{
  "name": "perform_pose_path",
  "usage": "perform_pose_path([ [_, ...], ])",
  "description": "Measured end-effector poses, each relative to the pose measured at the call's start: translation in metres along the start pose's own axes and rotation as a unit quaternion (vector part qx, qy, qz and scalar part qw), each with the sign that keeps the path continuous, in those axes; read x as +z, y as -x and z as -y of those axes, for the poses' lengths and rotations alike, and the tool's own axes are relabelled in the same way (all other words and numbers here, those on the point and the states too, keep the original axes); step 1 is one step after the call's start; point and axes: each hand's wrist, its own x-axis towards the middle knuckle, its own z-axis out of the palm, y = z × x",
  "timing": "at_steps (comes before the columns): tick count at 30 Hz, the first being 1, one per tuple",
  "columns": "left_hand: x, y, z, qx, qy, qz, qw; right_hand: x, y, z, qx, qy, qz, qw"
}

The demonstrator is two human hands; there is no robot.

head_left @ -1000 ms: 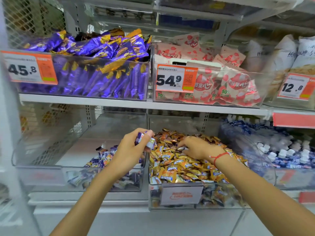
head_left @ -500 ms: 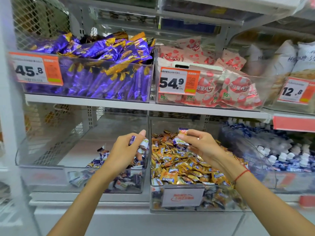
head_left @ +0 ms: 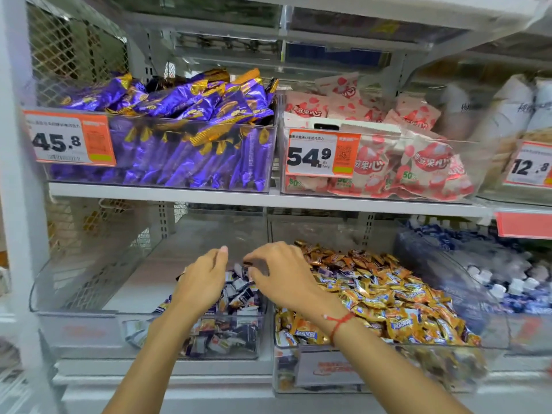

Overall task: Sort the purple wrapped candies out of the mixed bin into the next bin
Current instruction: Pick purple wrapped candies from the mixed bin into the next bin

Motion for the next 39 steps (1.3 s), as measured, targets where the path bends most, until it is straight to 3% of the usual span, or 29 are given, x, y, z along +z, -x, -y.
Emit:
perform_pose_path([
  [3, 0.006, 0.006, -0.011, 0.040, 0.017, -0.049, 0.998, -0.021, 0.037, -0.015, 0.012, -0.069, -0.043, 0.997],
  [6, 0.024, 0.027, -0.037, 0.142, 0.088, -0.089, 0.982, -0.044, 0.076, -0.052, 0.053, -0.045, -0.056, 0.996],
  [10, 0.059, 0.048, -0.072, 0.286, 0.101, 0.010, 0.953, -0.069, 0.109, -0.124, 0.159, 0.026, -0.050, 0.986],
  [13, 0.087, 0.052, -0.084, 0.326, 0.021, 0.158, 0.932, -0.075, 0.116, -0.164, 0.217, 0.035, 0.022, 0.975],
  [16, 0.102, 0.045, -0.077, 0.312, -0.131, 0.261, 0.904, -0.069, 0.115, -0.176, 0.203, 0.050, 0.159, 0.965],
  [17, 0.101, 0.041, -0.074, 0.313, -0.170, 0.249, 0.901, -0.070, 0.109, -0.175, 0.194, 0.063, 0.173, 0.964],
  [21, 0.089, 0.030, -0.069, 0.310, -0.256, 0.168, 0.900, -0.074, 0.065, -0.165, 0.160, 0.032, 0.086, 0.983],
  [25, 0.094, 0.039, -0.067, 0.312, -0.181, 0.173, 0.917, -0.043, 0.022, -0.172, 0.193, 0.033, 0.251, 0.948],
  [26, 0.096, 0.042, -0.067, 0.305, -0.150, 0.173, 0.924, -0.036, 0.018, -0.175, 0.192, 0.054, 0.259, 0.945],
  [30, 0.095, 0.044, -0.069, 0.257, -0.052, 0.155, 0.953, -0.041, 0.029, -0.175, 0.158, 0.070, 0.164, 0.971],
  [33, 0.097, 0.044, -0.075, 0.204, 0.037, 0.143, 0.968, -0.060, 0.050, -0.161, 0.151, -0.064, 0.074, 0.984],
  [36, 0.098, 0.045, -0.088, 0.169, 0.186, 0.151, 0.956, -0.080, 0.067, -0.126, 0.182, -0.319, -0.007, 0.930],
  [39, 0.093, 0.047, -0.103, 0.162, 0.321, 0.140, 0.923, -0.086, 0.070, -0.099, 0.208, -0.443, -0.042, 0.871],
])
